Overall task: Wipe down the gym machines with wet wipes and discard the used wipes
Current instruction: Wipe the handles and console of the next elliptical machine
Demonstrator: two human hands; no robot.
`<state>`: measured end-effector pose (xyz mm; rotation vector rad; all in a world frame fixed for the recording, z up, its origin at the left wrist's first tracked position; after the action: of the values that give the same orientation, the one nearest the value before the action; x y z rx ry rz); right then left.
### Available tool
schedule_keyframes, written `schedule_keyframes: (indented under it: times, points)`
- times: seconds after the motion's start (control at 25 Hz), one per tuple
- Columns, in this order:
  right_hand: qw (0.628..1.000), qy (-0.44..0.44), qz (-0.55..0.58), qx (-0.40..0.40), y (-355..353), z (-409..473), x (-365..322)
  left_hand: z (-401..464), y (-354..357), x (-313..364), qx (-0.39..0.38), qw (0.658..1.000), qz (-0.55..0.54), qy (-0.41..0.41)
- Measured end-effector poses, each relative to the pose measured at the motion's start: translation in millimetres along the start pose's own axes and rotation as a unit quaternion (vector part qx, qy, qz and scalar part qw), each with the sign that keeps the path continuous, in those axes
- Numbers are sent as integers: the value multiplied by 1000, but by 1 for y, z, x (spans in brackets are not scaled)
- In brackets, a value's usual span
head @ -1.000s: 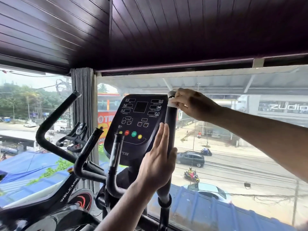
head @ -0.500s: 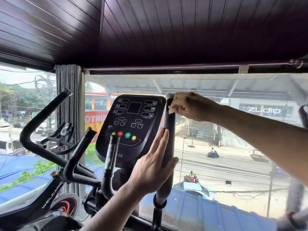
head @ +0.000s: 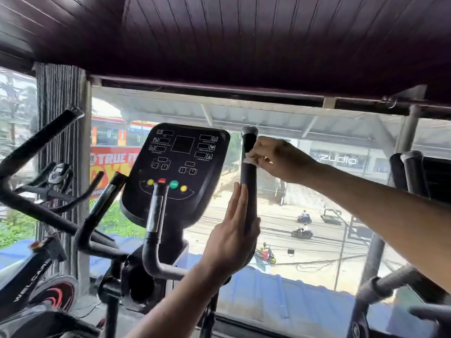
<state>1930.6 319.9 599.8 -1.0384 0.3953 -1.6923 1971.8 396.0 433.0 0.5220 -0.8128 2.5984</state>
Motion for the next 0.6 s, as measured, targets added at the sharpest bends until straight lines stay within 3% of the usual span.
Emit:
schedule_keyframes:
  times: [0.16,0.32,0.48,0.6]
  points:
    - [997,66,-36,8,-8,34,22,-7,2,-10,17,999,48,-8]
    - [991,108,-54,51,6,34,2,-15,5,-14,33,998,56,-5]
    - [981,168,45,81,10,-21,-20,-26,5,-9,45,999,14,15]
    - [975,180,118,52,8,-43,-23,-30,5,-5,47,998,-17,26]
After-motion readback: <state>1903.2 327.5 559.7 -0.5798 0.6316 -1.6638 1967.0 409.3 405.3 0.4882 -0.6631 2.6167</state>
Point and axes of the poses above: each hand's wrist, its own z-axis towards the middle knuckle, its own y-axis out of the palm, x = y × z, the point moved 8 cm from there along z, towards the middle knuckle, and after that the axes turned 6 degrees about -z, right-handed, at the moved point
